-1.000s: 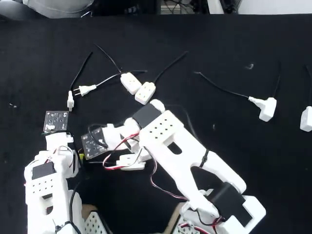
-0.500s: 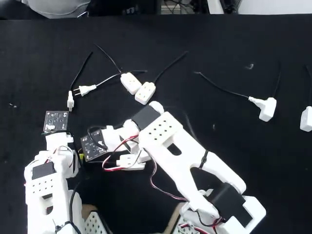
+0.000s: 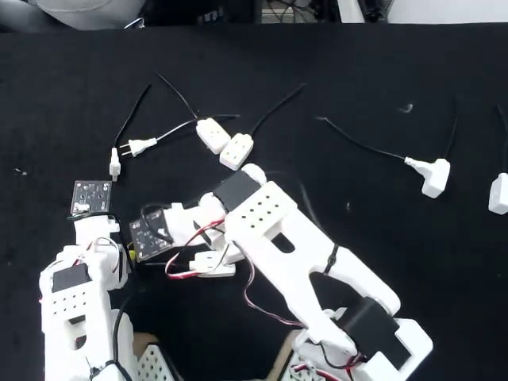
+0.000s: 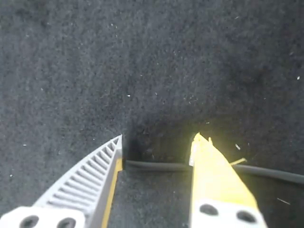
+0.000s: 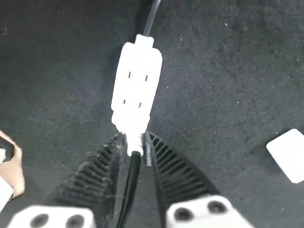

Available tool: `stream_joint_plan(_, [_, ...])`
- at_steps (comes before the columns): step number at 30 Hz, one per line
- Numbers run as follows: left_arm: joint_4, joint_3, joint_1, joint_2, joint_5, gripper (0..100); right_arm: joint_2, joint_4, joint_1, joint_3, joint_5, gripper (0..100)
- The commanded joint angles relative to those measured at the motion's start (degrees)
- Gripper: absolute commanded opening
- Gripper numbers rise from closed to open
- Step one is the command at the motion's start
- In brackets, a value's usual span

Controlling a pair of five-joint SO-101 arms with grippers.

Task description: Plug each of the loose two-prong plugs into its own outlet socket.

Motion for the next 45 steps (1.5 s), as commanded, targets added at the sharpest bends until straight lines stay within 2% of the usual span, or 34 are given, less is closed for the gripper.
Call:
stream_joint_plan(1, [-0.4,0.1,-0.4,-0.8,-0.6,23,0.0,-0.8,-2.1,-0.2,-0.8,1.1])
stream_joint_plan(7, [-0.4,0.2,-0.5,-0.8,-0.6,23,0.0,-0.8,-2.0,-0.2,-0.6,1.1])
stream_joint_plan(14, [-0.4,0.2,-0.5,-0.8,-0.6,23,0.0,-2.7,1.6,-0.2,0.4,1.1])
stream_joint_plan(28, [-0.4,0.2,-0.5,-0.8,-0.6,23,-0.4,0.8,1.5,1.5,0.7,1.1])
stream_joint_plan(45, [-0.4,0.2,-0.5,-0.8,-0.6,23,-0.4,-2.6,0.3,3.5,0.5,1.1])
